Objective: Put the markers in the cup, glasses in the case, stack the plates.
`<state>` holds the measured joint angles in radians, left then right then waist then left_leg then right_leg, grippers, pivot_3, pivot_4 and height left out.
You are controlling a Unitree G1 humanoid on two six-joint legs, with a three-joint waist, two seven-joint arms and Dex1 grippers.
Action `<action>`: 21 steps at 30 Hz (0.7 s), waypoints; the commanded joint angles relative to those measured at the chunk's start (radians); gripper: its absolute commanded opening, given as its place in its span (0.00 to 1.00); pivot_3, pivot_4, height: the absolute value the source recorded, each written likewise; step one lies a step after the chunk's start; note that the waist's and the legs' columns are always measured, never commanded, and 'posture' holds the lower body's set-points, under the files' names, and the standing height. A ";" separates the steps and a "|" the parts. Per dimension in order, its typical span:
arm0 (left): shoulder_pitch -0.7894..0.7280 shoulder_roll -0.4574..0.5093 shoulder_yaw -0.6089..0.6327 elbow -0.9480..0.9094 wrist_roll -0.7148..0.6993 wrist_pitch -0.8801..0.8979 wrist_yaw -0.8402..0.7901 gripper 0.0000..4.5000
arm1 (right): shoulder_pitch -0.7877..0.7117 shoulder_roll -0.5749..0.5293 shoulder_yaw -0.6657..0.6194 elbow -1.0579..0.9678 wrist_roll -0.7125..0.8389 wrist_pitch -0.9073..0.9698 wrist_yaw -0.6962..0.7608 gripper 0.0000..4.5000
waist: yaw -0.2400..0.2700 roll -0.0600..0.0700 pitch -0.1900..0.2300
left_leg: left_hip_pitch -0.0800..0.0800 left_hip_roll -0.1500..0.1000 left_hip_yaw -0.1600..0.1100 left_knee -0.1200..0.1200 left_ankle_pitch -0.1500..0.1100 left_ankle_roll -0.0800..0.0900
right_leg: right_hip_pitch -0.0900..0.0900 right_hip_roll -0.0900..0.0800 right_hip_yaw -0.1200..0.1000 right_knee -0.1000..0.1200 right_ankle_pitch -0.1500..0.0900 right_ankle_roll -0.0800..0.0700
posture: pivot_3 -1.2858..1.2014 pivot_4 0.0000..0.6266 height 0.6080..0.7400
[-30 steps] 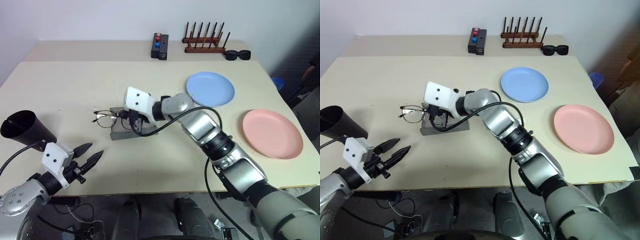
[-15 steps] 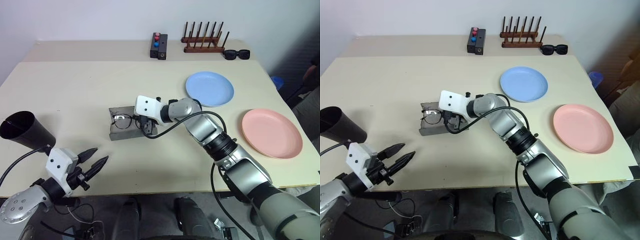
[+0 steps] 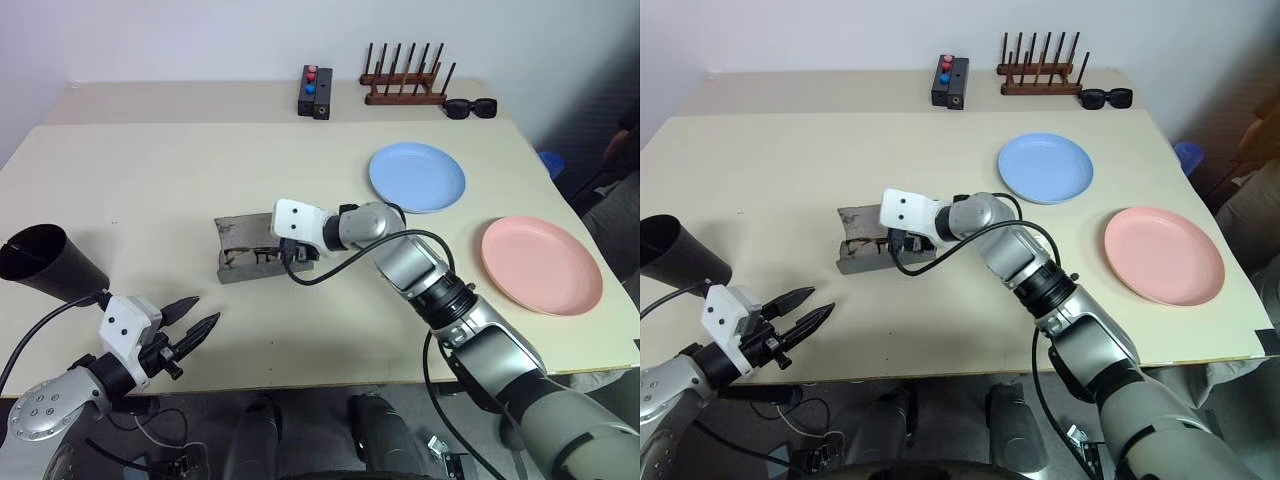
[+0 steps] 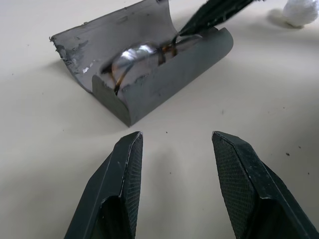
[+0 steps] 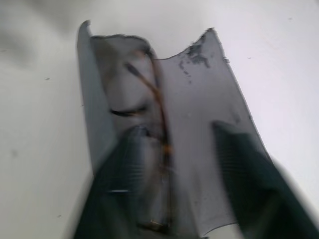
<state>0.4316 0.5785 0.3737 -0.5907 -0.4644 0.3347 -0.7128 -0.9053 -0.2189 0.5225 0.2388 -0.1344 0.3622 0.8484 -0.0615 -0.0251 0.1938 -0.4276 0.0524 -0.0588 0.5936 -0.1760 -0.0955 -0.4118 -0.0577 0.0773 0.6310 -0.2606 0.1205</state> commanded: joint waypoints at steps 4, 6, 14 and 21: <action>-0.011 -0.011 0.000 -0.006 0.001 -0.022 0.017 0.50 | -0.025 0.009 -0.049 -0.031 0.008 -0.029 -0.010 0.99 | -0.005 0.000 0.000 | 0.000 0.000 0.000 0.000 0.000 0.000 | 0.000 0.000 0.000 0.000 0.000 0.000 | 0.52 0.24 1.00; -0.039 -0.015 0.011 -0.011 -0.038 0.015 0.037 0.50 | -0.025 0.008 -0.065 -0.050 0.021 -0.026 -0.003 0.99 | -0.005 0.000 0.000 | 0.000 0.000 0.000 0.000 0.000 0.000 | 0.000 0.000 0.000 0.000 0.000 0.000 | 0.52 0.24 1.00; -0.536 0.062 -0.094 0.130 0.040 0.300 0.311 0.01 | 0.073 -0.102 -0.135 -0.213 0.081 -0.053 0.070 1.00 | 0.020 0.000 0.000 | 0.000 0.000 -0.001 0.001 0.000 0.000 | 0.002 0.001 0.000 0.000 0.000 0.001 | 0.52 0.24 1.00; -1.092 0.023 -0.283 0.607 0.114 0.530 0.351 0.01 | 0.237 -0.244 -0.195 -0.424 0.169 -0.048 0.161 1.00 | 0.022 -0.001 0.000 | 0.000 -0.001 -0.003 0.003 0.000 0.000 | 0.003 0.001 -0.001 0.001 0.002 0.006 | 0.52 0.24 1.00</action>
<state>-0.6297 0.5930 0.1264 -0.0454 -0.3792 0.8326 -0.3459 -0.6730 -0.4494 0.3665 -0.1179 0.0045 0.3190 0.9962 -0.0398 -0.0258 0.1939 -0.4274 0.0515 -0.0616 0.5959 -0.1755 -0.0951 -0.4084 -0.0563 0.0760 0.6324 -0.2593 0.1275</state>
